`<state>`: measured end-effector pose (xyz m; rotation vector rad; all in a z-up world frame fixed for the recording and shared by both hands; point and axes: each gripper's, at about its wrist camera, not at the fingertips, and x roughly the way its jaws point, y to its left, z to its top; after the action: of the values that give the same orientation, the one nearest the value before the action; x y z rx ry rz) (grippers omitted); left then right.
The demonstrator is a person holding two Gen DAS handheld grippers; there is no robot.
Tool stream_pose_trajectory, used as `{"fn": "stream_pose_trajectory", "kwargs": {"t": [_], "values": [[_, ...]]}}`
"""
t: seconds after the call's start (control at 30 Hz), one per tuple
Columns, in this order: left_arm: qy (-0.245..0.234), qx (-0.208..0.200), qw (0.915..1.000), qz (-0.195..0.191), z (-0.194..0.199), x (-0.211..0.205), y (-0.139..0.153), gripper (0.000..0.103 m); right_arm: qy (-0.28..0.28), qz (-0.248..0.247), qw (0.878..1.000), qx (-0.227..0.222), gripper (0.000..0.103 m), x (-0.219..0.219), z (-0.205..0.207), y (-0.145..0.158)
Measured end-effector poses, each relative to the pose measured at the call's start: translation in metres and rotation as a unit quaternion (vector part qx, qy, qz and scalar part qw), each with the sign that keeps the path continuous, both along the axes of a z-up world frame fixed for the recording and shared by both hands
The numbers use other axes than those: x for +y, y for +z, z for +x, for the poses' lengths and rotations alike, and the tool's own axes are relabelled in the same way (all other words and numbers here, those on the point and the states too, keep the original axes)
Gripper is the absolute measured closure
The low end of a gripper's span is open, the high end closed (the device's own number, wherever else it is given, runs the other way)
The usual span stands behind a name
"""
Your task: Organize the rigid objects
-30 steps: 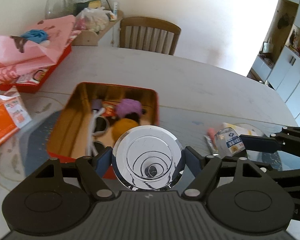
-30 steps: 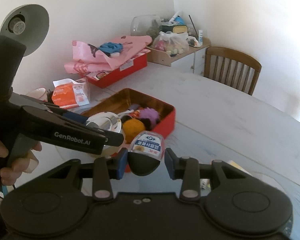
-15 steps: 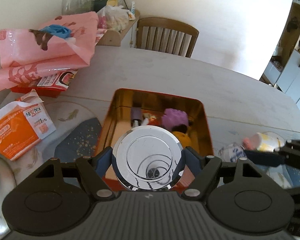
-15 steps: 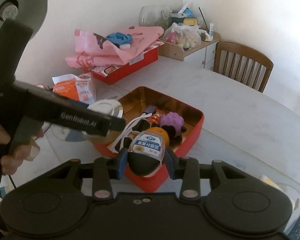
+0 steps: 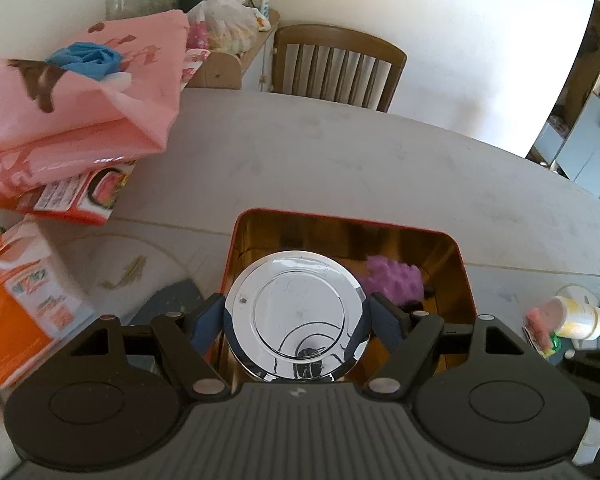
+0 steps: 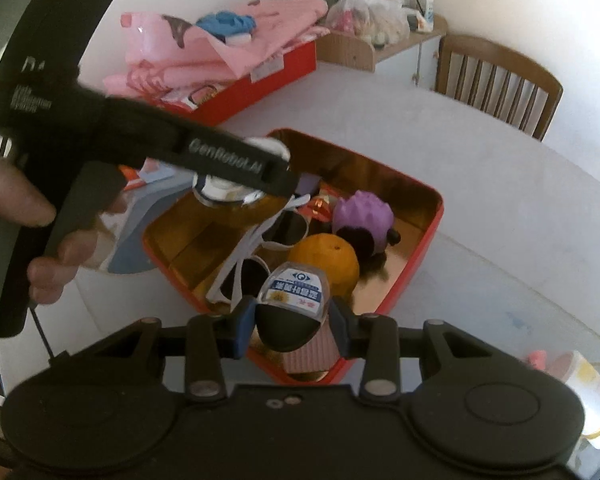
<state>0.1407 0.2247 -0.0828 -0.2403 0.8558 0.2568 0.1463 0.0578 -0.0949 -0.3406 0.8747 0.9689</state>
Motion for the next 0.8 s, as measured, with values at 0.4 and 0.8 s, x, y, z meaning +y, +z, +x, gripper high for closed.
{"fn": "stream_pose_trajectory", "kwargs": {"t": [0.4,0.8], "values": [[-0.030,0.000,0.9994,0.014,0.035,-0.001,-0.014,0.025,-0.008,-0.017,0.999,0.026,0.065,0.013,0.012,-0.016],[-0.036,0.022,0.9991,-0.002,0.046,0.000,-0.033,0.025,-0.006,-0.019,0.999,0.025,0.064,0.016,0.011,-0.019]]}}
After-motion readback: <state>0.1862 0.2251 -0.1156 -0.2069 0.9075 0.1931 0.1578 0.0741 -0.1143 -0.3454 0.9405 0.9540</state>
